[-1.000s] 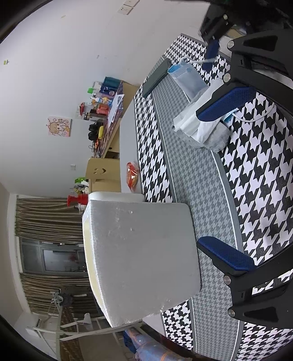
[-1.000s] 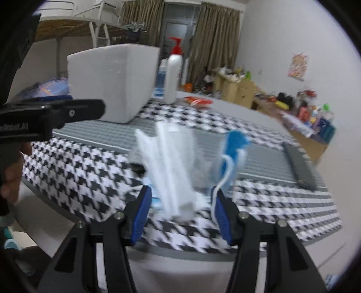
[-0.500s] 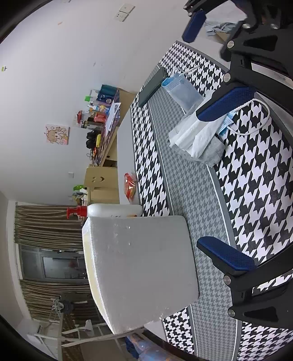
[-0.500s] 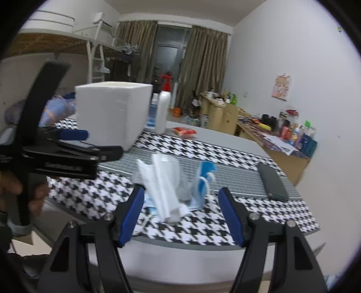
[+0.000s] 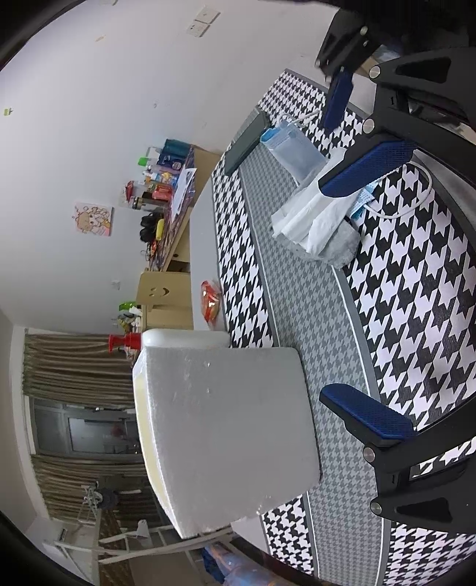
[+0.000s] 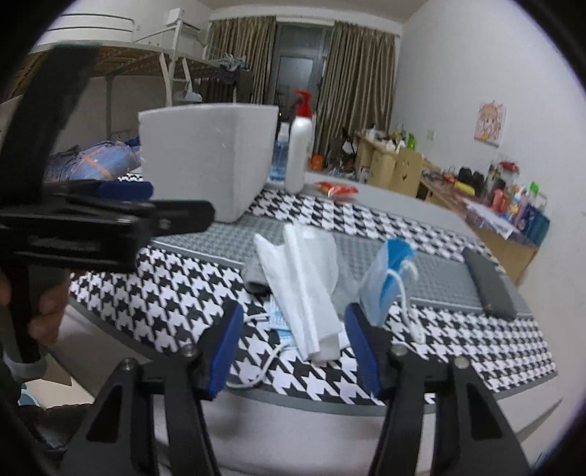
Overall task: Organize soft objects
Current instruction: 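Lower the right gripper onto the white face mask stack and close, then grasp the grey cloth with the left gripper while the right gripper holds the masks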
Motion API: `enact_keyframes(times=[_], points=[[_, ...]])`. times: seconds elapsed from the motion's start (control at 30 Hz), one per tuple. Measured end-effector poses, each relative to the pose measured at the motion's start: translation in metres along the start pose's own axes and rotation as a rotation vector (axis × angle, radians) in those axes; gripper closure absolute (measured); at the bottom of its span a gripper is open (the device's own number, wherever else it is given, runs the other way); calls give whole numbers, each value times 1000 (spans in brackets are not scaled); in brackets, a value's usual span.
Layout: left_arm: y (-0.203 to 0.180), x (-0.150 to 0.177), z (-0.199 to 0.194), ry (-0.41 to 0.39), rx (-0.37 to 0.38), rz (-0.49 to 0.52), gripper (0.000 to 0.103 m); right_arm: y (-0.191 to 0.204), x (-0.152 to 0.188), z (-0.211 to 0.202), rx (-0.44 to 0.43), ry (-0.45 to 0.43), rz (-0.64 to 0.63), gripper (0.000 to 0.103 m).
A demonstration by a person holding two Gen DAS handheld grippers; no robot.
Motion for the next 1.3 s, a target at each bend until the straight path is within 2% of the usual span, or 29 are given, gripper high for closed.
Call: enact_keyframes(times=[0.27, 0.47, 0.7, 0.87, 1.0, 1.3], points=[[-11, -3, 12, 34, 48, 26, 1, -10, 8, 24, -25, 69, 33, 48], [-16, -4, 20, 47, 51, 35, 1, -12, 9, 33, -36, 92, 34, 49], [-15, -2, 29, 70, 45, 25, 1, -20, 14, 42, -45, 127, 54, 75], [-14, -2, 32, 77, 37, 14, 1, -23, 11, 37, -57, 112, 55, 81], [-17, -4, 30, 72, 40, 24, 1, -22, 4, 21, -115, 73, 74, 84], [-32, -7, 33, 74, 54, 68, 1, -40, -2, -5, -140, 4, 164, 85]])
Point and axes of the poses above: each gripper's, at about its wrist camera, not at the fingertips, and z roughly the way its jaws point, y to its left, x to its underside, the point moved 5 cm from there along z, roughly the way its jaws point, and after that the axes turned 3 degrees about z, right-handed, at the moved point
